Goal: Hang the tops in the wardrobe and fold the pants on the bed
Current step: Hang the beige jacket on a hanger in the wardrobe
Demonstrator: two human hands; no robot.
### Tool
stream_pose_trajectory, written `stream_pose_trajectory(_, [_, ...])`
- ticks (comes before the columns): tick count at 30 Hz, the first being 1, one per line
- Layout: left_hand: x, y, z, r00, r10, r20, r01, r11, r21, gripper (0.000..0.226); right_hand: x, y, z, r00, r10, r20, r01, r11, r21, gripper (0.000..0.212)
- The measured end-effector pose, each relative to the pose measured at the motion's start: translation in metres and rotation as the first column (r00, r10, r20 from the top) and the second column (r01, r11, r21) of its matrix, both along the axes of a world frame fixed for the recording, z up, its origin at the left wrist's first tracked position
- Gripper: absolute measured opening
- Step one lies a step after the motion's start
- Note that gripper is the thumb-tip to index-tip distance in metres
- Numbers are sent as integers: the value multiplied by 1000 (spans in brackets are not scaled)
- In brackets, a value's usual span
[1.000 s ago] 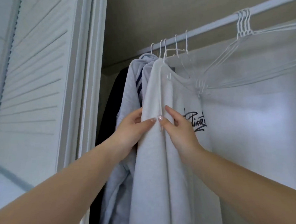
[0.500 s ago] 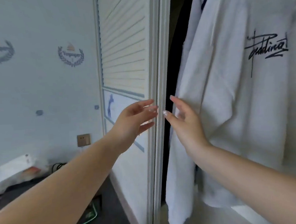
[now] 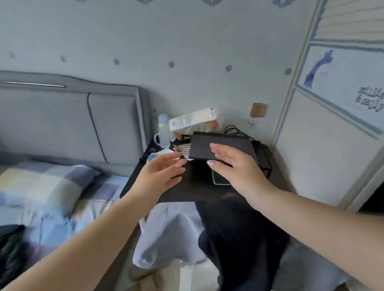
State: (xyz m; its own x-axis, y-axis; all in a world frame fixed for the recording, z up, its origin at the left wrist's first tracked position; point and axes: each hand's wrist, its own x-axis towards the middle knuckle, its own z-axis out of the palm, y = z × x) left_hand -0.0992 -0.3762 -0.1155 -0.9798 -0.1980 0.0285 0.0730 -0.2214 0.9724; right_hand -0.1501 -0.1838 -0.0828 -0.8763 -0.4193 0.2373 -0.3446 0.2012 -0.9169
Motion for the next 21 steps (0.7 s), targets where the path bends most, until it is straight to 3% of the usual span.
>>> stream_pose_trajectory(5, [133, -141, -38, 960, 261, 103, -259, 965, -33, 21, 77, -164, -38, 961, 258, 102, -260, 966, 1, 35])
stream_pose_trajectory(8, [223, -219, -58, 886, 438, 150, -435, 899, -52, 21, 131, -258, -56, 898, 425, 112, -429, 903, 15, 32])
stream_pose_trajectory(11, [313, -276, -73, 766, 610, 203, -613, 788, -51, 22, 184, -340, -74, 808, 568, 159, -578, 815, 25, 30])
stream_pose_trajectory(13, [385, -305, -87, 659, 714, 235, -724, 688, -60, 22, 232, -398, -90, 699, 680, 222, -703, 710, 43, 29])
stream_pose_trajectory(14, [401, -309, -92, 643, 725, 247, -738, 673, -56, 22, 242, -409, -94, 676, 696, 243, -724, 688, 46, 29])
stream_pose_trajectory(21, [563, -320, -139, 255, 882, 397, -952, 301, -57, 20, 380, -510, -143, 331, 852, 405, -939, 340, 54, 31])
